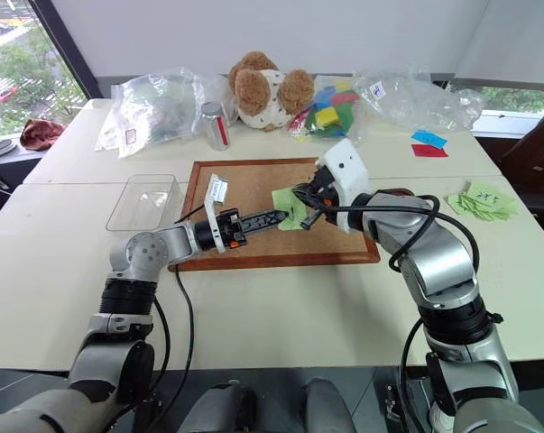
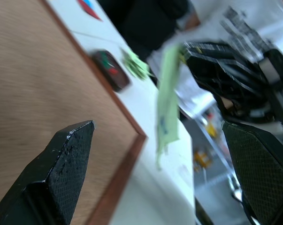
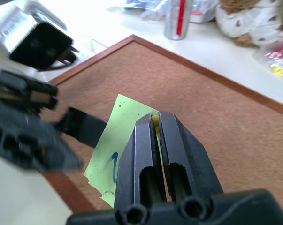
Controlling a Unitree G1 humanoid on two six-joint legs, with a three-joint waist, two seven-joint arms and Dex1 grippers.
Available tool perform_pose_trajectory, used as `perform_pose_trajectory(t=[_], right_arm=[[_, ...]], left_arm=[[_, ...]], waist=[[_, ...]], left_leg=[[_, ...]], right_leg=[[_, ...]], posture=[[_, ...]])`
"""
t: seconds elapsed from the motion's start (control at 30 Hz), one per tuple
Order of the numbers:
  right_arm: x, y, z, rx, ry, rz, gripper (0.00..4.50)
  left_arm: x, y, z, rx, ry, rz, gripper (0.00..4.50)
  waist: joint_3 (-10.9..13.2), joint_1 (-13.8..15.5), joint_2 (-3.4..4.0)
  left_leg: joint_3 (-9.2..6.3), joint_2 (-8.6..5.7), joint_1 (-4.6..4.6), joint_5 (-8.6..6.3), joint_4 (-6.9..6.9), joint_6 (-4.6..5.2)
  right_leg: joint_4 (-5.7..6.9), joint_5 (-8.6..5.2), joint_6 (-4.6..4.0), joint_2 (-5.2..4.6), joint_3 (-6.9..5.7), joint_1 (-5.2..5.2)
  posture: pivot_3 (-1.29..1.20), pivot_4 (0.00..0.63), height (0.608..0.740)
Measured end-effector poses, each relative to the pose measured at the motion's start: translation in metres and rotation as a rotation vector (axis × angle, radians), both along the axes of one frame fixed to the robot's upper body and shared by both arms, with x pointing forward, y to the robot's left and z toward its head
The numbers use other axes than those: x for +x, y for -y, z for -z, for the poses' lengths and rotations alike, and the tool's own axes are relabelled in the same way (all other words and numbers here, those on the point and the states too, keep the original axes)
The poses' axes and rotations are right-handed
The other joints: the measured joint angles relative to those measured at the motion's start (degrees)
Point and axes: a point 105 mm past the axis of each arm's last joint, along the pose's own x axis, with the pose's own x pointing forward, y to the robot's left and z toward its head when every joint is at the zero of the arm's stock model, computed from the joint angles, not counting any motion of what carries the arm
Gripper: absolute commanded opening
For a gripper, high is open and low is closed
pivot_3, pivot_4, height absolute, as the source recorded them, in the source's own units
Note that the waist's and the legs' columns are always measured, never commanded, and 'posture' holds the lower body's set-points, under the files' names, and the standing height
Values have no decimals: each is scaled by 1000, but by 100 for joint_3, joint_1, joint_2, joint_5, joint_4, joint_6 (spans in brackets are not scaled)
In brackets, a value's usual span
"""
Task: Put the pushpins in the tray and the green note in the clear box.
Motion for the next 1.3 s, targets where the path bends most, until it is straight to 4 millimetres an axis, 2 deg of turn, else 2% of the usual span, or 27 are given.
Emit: perform_pose_trajectory(t=[0.23, 0.27, 0.33, 0.43, 0.57, 0.6, 1.03, 1.2, 1.3], right_arm=[[-5, -5, -1, 4, -12, -26, 0], [-6, -6, -2, 5, -10, -31, 0], [-7, -7, -3, 6, -8, -35, 0], [-7, -7, -2, 8, -11, -37, 0], [-7, -7, -2, 7, -11, -35, 0], [-7, -7, -2, 7, -11, -35, 0], [-10, -6, -5, 10, -11, -24, 0], [-7, 5, -15, 42, 4, 32, 0], [8, 23, -19, 79, 13, 136, 0]], left_arm=[[1, 11, -6, -22, 34, 39, 4468], [2, 11, -7, -24, 39, 38, 4229], [2, 13, -9, -28, 45, 39, 3687], [3, 14, -7, -30, 35, 36, 2370], [5, 13, -5, -27, 36, 27, 344], [5, 13, -5, -27, 36, 27, 26], [21, 7, 0, -95, -102, -88, 26], [23, 4, 0, -103, -117, -111, 26], [23, 3, 1, -97, -111, -117, 26]], waist=[[0, -2, 0], [0, -3, 0], [0, -2, 0], [0, -1, 0], [0, -3, 0], [0, -2, 0], [0, -2, 0], [0, 1, 0], [0, 1, 0]], left_leg=[[0, 0, 0, 0, 0, 0], [0, 0, 0, 0, 0, 0], [0, 0, 0, 0, 0, 0], [0, 0, 0, 0, 1, 0], [0, 0, 0, 0, 1, 0], [0, 0, 0, 0, 1, 0], [0, 0, 0, 0, 2, 1], [0, 0, 0, 0, 2, 0], [1, 0, 0, 0, 3, 0]], right_leg=[[2, 0, 0, 0, 0, 0], [1, 0, 0, 0, 0, 0], [2, 0, 0, 0, 0, 0], [2, 0, 0, 0, 0, 0], [2, 0, 0, 0, 0, -1], [3, 0, 0, 0, 0, -1], [4, 0, 0, 0, 0, -2], [4, 0, 0, 0, 0, -1], [4, 0, 0, 0, 1, 0]], posture=[[0, 150, 740], [0, 150, 740], [0, 150, 740], [0, 150, 740], [0, 150, 740], [0, 150, 740], [0, 150, 740], [0, 150, 740], [0, 150, 740]])
